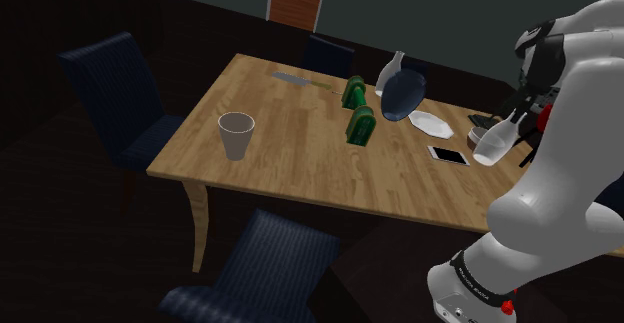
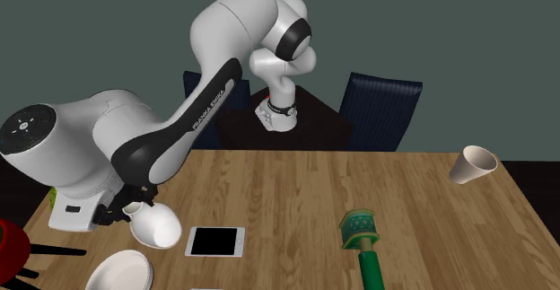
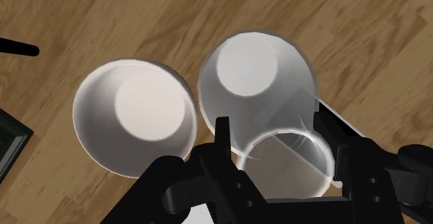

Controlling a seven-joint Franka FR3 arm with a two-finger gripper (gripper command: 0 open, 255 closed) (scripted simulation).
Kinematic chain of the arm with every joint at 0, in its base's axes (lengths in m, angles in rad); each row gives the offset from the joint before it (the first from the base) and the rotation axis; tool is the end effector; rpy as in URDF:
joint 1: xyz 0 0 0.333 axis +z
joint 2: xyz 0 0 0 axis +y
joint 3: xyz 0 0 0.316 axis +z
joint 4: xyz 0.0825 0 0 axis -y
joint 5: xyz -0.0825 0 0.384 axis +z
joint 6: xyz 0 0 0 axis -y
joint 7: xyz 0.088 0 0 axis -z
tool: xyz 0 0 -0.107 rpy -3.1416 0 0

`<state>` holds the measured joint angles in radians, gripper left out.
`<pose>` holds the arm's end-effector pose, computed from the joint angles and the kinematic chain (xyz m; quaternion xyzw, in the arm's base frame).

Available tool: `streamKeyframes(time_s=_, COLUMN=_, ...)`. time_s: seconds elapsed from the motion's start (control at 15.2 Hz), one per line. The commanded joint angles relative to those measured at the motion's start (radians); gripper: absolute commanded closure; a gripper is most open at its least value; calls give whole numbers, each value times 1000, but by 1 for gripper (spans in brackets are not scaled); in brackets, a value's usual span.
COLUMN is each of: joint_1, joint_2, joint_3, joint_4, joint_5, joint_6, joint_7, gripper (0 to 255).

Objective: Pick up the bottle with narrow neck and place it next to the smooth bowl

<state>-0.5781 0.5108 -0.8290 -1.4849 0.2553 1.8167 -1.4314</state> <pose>0.2191 -0.6331 0.4505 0.9980 0.0111 -0.0615 0.0027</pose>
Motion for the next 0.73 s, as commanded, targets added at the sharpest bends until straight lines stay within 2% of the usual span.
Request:
streamKeyframes(time_s=0.0, joint_1=0, joint_2=7, joint_3=4, joint_4=-20, joint_5=6, joint_6=25, joint_7=-2, gripper=255)
streamKeyframes(time_s=0.59, joint_1=1, joint_2=10, joint_3=5, joint_4=-31, joint_5=8, joint_6=39, joint_7=-3, gripper=255)
streamKeyframes(time_s=0.66, joint_1=1, joint_2=10, joint_3=5, joint_4=-31, joint_5=8, joint_6=39, joint_7=-3, gripper=0)
